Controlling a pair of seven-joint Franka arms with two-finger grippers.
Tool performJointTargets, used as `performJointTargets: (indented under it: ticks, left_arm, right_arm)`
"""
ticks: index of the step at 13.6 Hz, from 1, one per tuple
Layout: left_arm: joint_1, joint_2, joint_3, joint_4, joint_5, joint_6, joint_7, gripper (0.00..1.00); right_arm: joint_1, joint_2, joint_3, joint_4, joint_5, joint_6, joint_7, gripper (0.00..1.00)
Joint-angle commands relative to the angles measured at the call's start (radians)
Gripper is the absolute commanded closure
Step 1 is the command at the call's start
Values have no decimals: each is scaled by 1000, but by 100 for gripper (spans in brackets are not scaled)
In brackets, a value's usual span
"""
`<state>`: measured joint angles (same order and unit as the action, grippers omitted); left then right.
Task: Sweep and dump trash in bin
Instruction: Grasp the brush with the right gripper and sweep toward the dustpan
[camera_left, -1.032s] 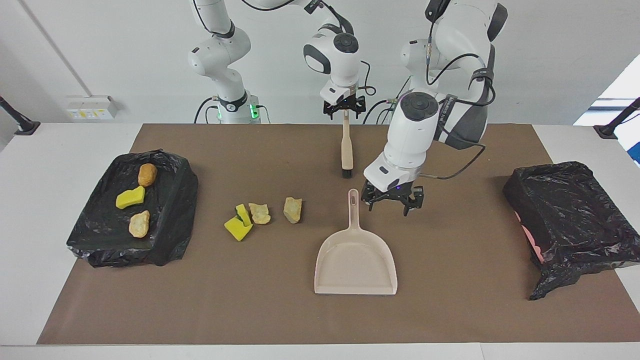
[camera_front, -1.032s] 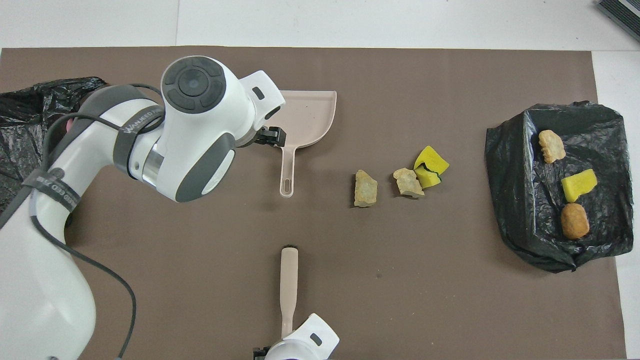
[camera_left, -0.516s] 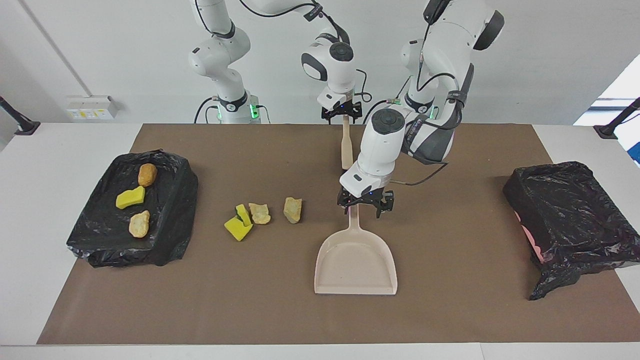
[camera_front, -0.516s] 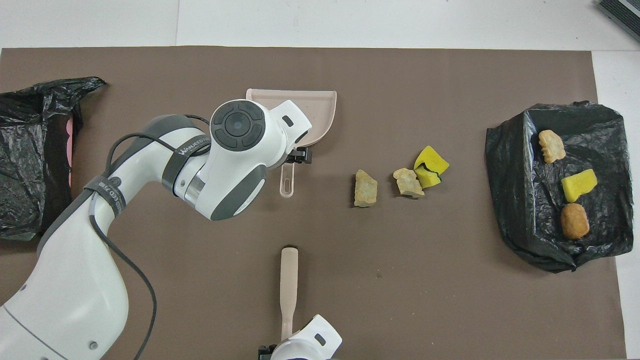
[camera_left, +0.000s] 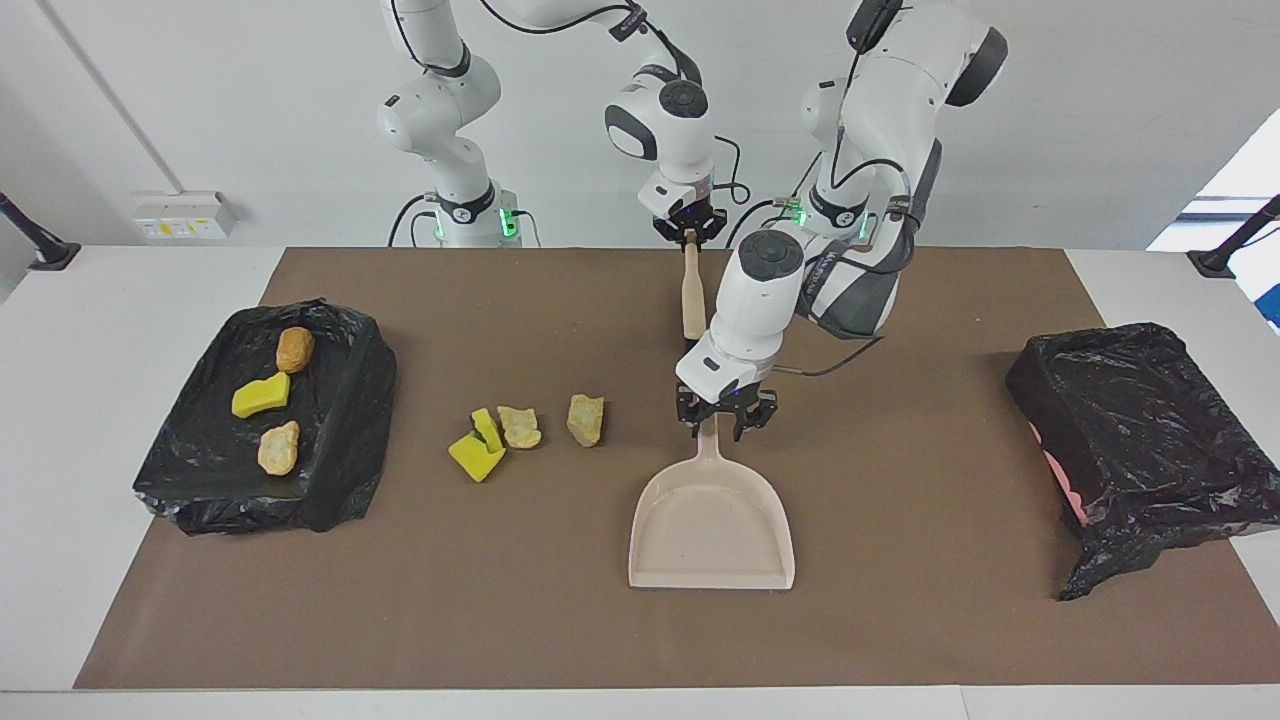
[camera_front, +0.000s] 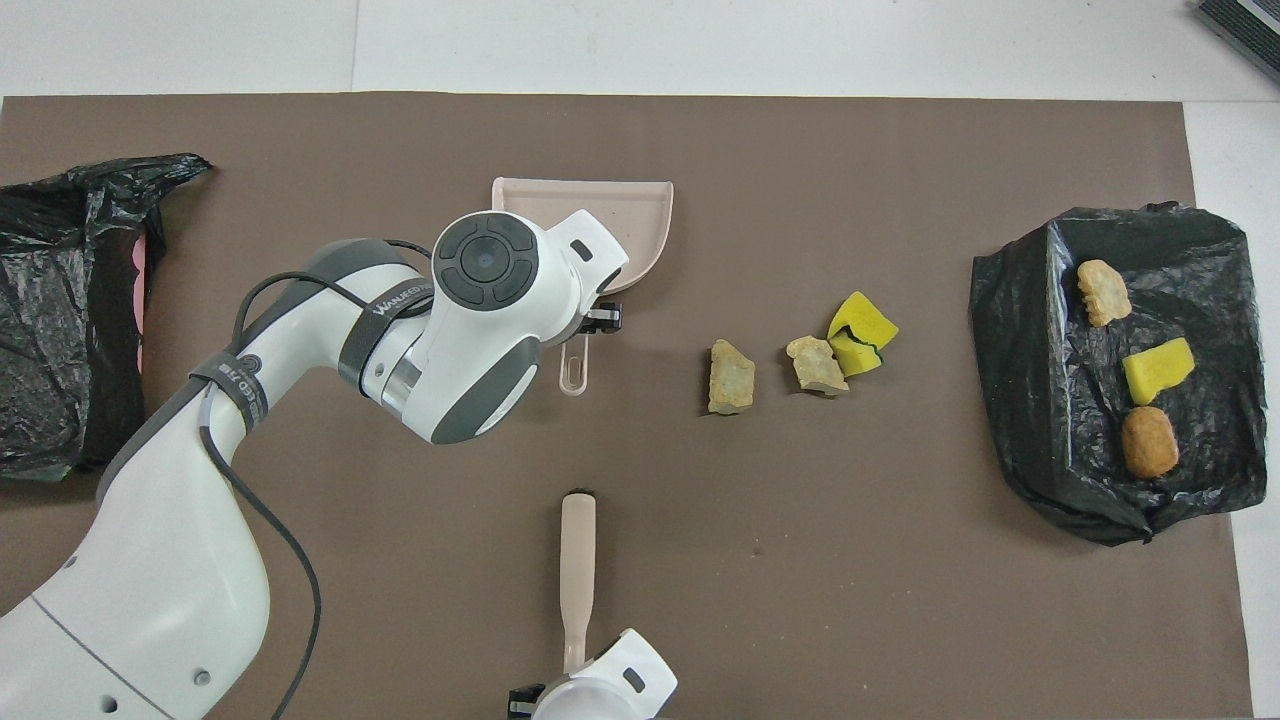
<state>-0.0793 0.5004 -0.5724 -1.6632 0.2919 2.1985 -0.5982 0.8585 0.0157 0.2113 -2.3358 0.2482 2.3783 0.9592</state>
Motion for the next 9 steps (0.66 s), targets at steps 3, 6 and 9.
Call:
performJointTargets:
  ticks: [3, 6, 9]
  left_arm:
    - [18, -17, -21, -27, 13, -3, -22, 88]
    - [26, -40, -20, -24, 23, -26, -6, 100]
    - [47, -98, -18, -26, 21, -117, 172, 100]
  right_arm:
    - [-33, -28, -13, 24, -113, -95, 27, 100]
    - [-143, -170, -13, 23, -144, -270, -77, 100]
    - [-261, -284, -15, 24, -151, -445, -233, 100]
